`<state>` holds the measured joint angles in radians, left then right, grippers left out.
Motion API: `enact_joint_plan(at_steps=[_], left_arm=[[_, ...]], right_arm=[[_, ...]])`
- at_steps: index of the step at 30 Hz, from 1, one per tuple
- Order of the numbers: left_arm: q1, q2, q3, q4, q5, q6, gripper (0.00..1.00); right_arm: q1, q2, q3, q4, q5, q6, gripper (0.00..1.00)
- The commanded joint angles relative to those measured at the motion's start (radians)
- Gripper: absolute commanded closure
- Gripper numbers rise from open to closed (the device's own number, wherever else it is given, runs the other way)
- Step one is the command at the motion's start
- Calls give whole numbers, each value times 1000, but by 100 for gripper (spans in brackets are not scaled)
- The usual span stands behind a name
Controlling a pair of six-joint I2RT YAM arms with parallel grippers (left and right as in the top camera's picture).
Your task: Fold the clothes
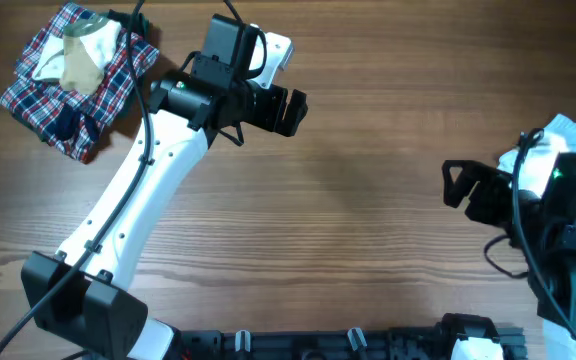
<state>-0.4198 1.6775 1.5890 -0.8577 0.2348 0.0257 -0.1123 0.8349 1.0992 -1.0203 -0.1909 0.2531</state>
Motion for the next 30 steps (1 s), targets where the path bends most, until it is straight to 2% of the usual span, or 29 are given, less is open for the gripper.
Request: enact_joint_plan(at_steps=[1, 5, 11, 14, 18, 21, 26, 30], left_arm=[[-4, 8, -8, 0, 11, 16, 0], [-4, 8, -8, 0, 11, 16, 0], [-4, 8, -8, 0, 11, 16, 0], [-4, 8, -8, 0, 11, 16, 0], [-4, 8, -8, 0, 11, 16, 0], [-4, 8, -8, 0, 11, 16, 0], [-4, 8, -8, 0, 11, 16, 0], [-4, 8, -8, 0, 11, 16, 0]], right_arm=[[3, 1, -8, 97, -16, -71, 0], [2, -76, -75, 238, -17, -107, 0], [2, -431, -496, 622, -35, -149, 0], [3, -558, -696, 863, -73, -148, 0], [3, -675, -890, 1078, -89, -145, 0], [3, -742, -968, 1136, -116, -147, 0], [3, -813, -1026, 1134, -90, -156, 0], [3, -832, -1052, 1139, -35, -93, 0]])
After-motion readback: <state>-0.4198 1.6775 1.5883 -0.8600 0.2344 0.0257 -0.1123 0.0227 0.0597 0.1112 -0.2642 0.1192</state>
